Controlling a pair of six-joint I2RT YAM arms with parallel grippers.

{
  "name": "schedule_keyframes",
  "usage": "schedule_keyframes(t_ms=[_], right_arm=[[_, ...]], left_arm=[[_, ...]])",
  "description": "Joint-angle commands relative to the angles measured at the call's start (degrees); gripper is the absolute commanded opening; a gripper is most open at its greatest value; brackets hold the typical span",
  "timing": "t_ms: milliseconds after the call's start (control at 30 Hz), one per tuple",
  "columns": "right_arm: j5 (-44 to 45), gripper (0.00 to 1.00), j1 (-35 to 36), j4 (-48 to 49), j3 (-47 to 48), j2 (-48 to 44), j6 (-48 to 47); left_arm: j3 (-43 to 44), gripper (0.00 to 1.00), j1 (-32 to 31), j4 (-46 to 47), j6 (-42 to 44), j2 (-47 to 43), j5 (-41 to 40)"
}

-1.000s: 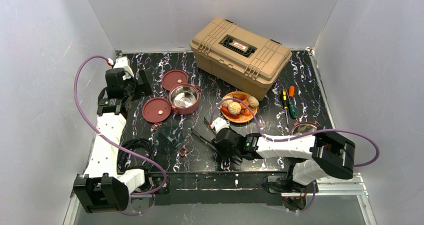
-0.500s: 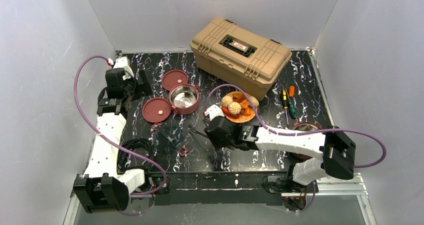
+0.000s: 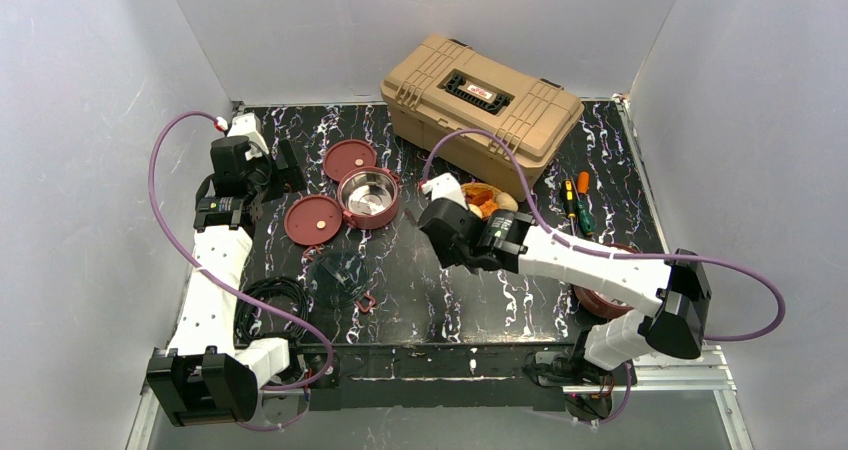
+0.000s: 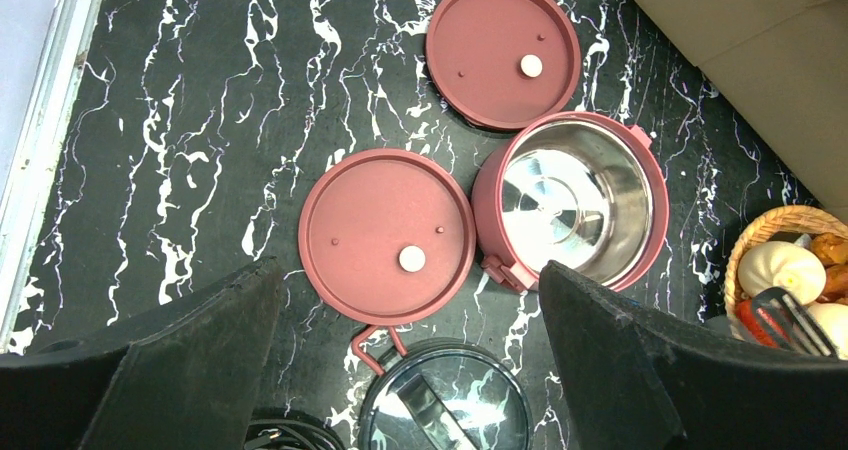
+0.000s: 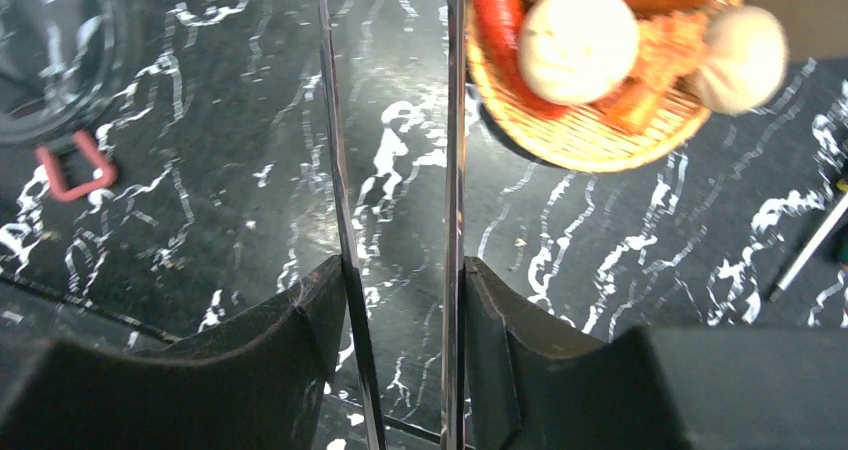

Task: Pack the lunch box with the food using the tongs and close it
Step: Pick up the clamp at the center of the board, then pick up the fake food from the plate.

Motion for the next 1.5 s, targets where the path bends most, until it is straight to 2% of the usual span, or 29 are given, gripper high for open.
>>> schedule_keyframes(t_ms=[0, 400, 800, 1467], right_arm=[[3.32, 0.51, -4.33, -7.15, 2.92, -3.03, 2.86], [6.26, 0.51, -6.60, -14.52, 6.80, -6.35, 5.70], [6.95, 0.53, -6.71, -19.27, 5.73, -7.83, 9.30], [4.17, 0.56, -6.71, -16.64, 1.62, -7.08, 9.43]], left_arm=[[1.45, 0.98, -0.25, -0.72, -0.32, -0.40, 1.61], [1.44, 0.98, -0.26, -0.64, -0.67, -0.48, 2.43], [1.34, 0.98, -0.21, -0.54, -0.90, -0.77, 2.69], [1.17, 0.98, -0.26, -0.27, -0.99, -1.20, 2.72]])
